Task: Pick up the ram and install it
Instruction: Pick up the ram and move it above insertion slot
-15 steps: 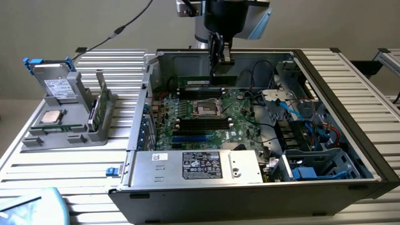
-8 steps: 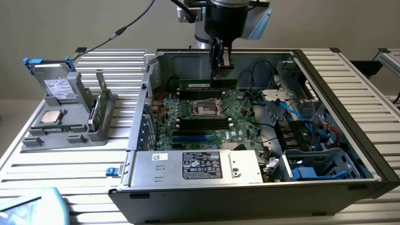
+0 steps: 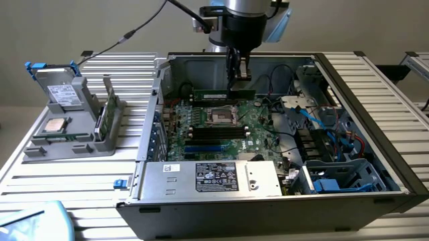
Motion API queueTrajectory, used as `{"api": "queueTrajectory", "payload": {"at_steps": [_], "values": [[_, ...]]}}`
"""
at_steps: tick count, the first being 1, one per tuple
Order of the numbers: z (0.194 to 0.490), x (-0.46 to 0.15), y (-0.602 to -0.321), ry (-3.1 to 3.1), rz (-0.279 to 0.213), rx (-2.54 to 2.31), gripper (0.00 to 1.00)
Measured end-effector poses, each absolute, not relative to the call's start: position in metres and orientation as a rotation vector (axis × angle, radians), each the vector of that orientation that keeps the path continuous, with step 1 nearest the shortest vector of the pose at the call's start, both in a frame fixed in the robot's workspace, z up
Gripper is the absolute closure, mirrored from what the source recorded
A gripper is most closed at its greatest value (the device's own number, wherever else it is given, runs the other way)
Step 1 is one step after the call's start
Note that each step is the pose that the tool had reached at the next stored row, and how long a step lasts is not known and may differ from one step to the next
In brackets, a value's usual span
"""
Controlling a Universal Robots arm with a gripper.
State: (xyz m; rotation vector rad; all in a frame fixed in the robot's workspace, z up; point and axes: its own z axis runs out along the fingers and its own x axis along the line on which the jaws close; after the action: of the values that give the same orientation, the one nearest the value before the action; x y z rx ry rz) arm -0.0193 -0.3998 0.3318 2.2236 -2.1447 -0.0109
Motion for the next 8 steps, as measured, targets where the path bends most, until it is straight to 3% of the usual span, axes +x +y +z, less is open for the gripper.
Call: {"api": "queueTrajectory", "payload": {"at_steps": [8], "values": [[0.3279, -0.0192, -0.3999, -2.147, -0.011, 2.221, 0.86]]}}
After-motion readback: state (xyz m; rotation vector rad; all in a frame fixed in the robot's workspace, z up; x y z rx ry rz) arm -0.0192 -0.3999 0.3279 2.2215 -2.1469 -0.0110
